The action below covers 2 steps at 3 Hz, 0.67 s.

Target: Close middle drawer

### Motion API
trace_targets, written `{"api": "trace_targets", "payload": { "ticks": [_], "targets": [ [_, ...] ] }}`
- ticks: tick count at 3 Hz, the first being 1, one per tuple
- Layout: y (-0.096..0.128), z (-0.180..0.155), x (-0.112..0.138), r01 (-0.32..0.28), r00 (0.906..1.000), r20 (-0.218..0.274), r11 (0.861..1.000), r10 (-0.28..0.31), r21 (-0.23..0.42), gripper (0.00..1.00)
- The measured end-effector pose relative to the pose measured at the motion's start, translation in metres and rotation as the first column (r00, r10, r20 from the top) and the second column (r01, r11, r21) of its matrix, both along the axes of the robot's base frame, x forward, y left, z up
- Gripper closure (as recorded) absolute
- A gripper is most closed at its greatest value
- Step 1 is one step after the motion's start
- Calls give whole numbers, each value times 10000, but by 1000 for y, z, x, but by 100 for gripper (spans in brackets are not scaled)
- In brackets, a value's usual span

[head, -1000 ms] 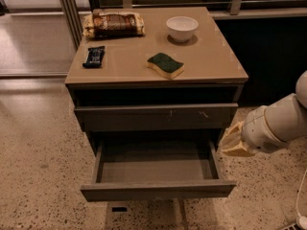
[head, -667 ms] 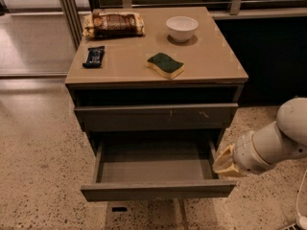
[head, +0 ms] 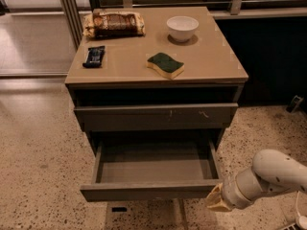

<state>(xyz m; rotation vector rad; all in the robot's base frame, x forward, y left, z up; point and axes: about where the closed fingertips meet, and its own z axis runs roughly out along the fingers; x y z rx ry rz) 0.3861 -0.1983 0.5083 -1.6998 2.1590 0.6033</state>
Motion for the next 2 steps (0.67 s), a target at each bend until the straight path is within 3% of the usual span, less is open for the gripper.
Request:
{"api": "trace_targets", "payload": {
  "ticks": [1,2],
  "targets": [
    [7,-25,-9,21,9990,-439,9996,-8,286,100],
    [7,-25,-9,14,9991,-432,9996,-2,279,100]
  ]
}}
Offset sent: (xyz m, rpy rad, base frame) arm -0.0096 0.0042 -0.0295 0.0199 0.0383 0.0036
